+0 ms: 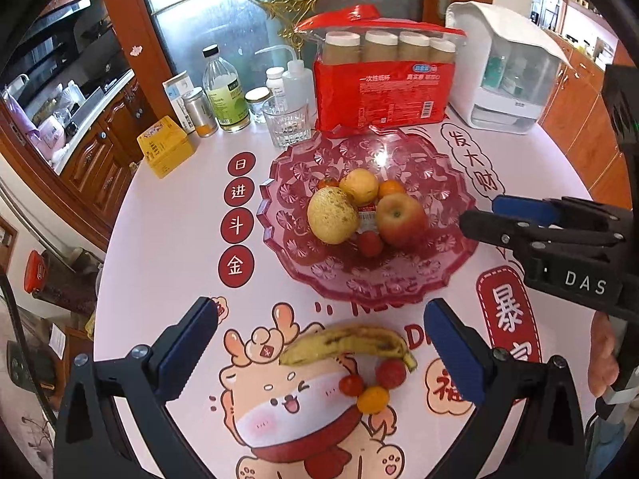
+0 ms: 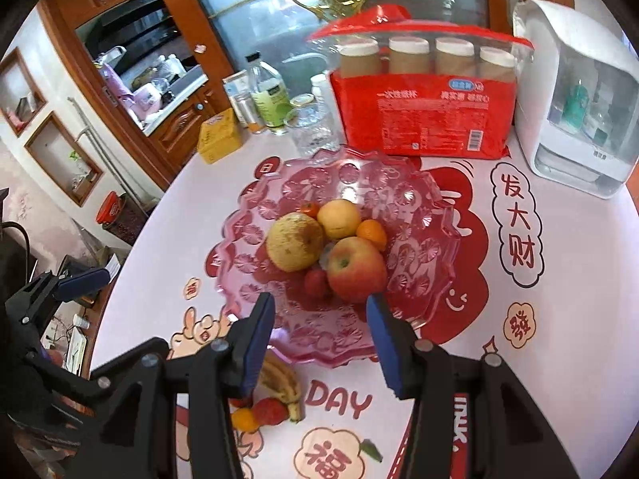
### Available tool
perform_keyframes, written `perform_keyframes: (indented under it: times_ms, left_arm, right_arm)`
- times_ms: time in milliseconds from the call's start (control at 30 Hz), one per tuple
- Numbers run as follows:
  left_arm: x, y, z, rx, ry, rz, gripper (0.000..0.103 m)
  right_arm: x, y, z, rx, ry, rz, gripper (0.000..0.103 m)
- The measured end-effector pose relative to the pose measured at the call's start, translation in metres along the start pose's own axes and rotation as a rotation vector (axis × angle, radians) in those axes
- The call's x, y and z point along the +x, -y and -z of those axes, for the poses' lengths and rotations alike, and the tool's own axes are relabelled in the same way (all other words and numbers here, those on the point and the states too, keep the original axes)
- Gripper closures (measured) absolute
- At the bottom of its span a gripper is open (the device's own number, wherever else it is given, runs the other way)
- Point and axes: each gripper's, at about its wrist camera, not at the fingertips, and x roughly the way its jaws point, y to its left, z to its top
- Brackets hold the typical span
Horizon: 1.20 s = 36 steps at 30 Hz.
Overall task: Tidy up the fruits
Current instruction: 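Withdraw both tools from the bowl back toward the banana, then move the left tool to an orange while the right tool reaches the red strawberry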
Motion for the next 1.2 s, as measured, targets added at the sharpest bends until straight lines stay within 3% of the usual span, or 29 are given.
perform_keyframes:
  times_ms: [367, 767, 933, 1200]
  left_arm:
    - [-0.035, 0.004, 0.037, -0.042, 0.078, -0.009, 0.0]
    - [-0.037, 0.018, 0.097, -0.066, 0.081, -0.016, 0.0]
    - [-0.025, 0.025, 0.117, -0.094, 0.074, -0.009, 0.0]
    - [0.021, 0.028, 0.15, -0.175, -0.009, 0.032, 0.001]
  right_arm:
    - [-0.036, -0.021, 0.025, -0.067, 0.054, -0.04, 0.047]
    - [-0.038, -0.026, 0.07, -0.111, 0.037, -0.055, 0.046]
    - [-0.03, -0.03, 0.093, -0.145, 0.037, -0.049, 0.047]
    - [0.008, -0.032, 0.12, -0.193, -0.027, -0.033, 0.047]
